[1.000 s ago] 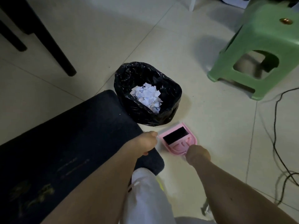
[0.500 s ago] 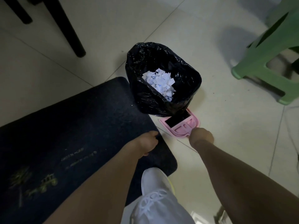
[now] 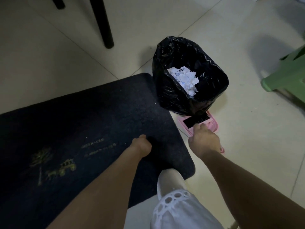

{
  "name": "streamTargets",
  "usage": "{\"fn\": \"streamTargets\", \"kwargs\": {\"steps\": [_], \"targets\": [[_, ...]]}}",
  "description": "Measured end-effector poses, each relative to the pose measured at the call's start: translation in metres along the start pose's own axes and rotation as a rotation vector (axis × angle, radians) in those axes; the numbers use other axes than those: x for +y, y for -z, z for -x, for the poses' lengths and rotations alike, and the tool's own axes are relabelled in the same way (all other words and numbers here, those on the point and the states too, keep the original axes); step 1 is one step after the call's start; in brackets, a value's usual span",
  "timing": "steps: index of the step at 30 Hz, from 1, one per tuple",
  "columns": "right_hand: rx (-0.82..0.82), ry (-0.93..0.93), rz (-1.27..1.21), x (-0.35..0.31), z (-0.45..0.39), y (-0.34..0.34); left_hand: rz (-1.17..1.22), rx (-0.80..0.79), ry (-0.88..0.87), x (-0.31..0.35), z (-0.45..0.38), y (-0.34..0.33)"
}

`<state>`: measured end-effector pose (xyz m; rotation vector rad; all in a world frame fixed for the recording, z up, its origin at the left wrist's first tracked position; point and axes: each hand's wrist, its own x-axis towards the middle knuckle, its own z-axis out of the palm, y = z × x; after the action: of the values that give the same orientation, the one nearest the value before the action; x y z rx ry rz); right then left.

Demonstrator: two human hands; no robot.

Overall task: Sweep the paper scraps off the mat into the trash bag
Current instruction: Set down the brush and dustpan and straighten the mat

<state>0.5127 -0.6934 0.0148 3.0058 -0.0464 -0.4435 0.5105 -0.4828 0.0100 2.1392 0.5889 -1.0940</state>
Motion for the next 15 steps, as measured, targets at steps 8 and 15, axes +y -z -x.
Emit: {"fn": "streamTargets", "kwargs": {"steps": [8, 15], "targets": [[-0.255, 0.512, -0.025, -0.111, 0.006, -0.002, -0.074, 0.126, 0.306, -0.092, 0.016, 0.042], [-0.681, 0.121, -0.102, -0.178, 0.013, -0.016, -0.14, 0.02, 0.439, -0.185, 0.027, 0.061]]}}
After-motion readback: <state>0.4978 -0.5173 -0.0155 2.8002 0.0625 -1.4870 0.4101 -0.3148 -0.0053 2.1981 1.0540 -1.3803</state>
